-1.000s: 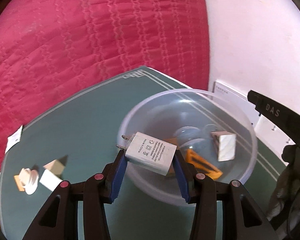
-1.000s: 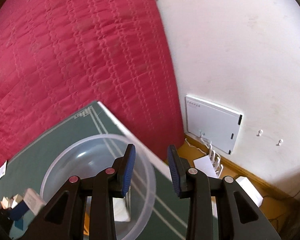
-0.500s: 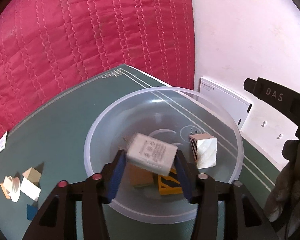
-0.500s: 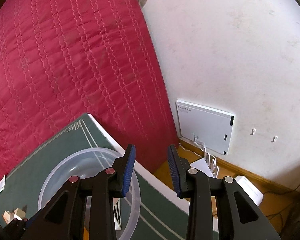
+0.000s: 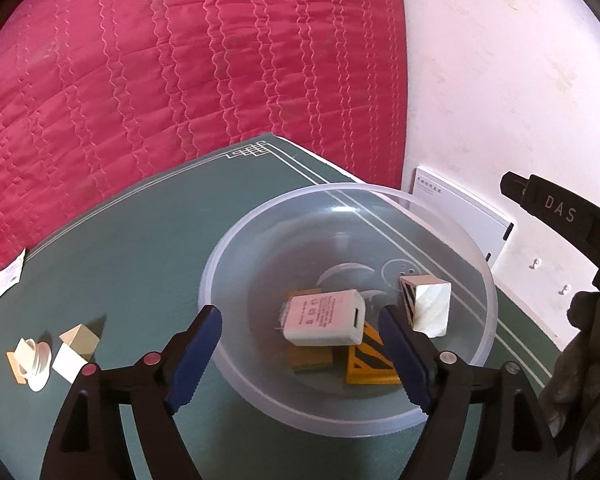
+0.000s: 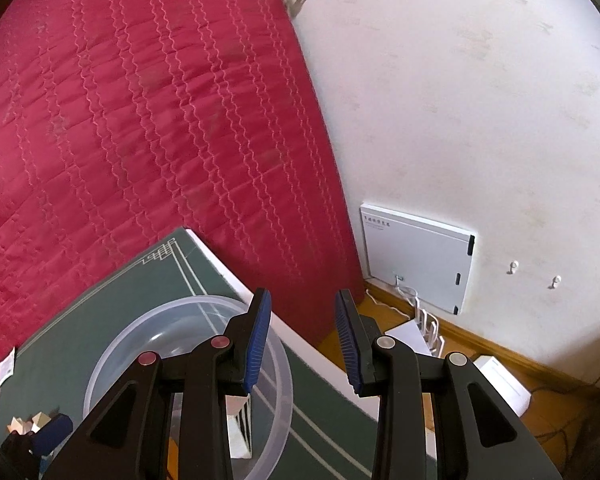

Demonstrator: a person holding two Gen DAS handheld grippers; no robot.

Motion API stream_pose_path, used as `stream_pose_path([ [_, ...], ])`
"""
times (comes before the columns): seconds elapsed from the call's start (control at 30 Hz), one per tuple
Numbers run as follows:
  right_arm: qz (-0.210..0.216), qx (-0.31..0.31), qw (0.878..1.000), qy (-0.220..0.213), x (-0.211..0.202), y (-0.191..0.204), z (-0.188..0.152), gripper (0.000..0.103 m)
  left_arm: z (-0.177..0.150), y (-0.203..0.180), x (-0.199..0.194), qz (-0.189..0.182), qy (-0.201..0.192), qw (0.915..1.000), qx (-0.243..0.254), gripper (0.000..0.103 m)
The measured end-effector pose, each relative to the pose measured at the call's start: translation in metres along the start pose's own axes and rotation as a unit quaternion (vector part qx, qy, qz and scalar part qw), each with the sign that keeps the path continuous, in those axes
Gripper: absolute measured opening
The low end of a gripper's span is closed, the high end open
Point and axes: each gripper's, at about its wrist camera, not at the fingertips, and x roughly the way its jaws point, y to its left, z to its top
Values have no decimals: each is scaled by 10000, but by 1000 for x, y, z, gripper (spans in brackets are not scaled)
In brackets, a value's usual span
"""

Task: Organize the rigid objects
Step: 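Withdraw both grippers from the bowl back over the table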

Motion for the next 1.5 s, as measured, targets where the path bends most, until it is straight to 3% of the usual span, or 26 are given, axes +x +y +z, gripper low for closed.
stream_pose_path([
  [0.4,189,-183,9996,83,0,11,-5,37,-7,17,-8,313,-53,9994,-131,90],
  [0.47,267,-225,9993,121,0,14,-6,42,-8,21,-11,376,-70,9991,-169,90],
  [0.67,594,-554,9966,150,-9,32,-15,43,-16,37,-18,565,-83,9978,-338,91],
  [1.17,1613,-1198,9768,746,-33,77,-46,44,-39,89,-36,1111,-6,9904,-822,91],
  [1.5,2098,-1758,9578,876,-54,104,-73,44,-59,125,-45,1417,95,9829,-1171,91],
])
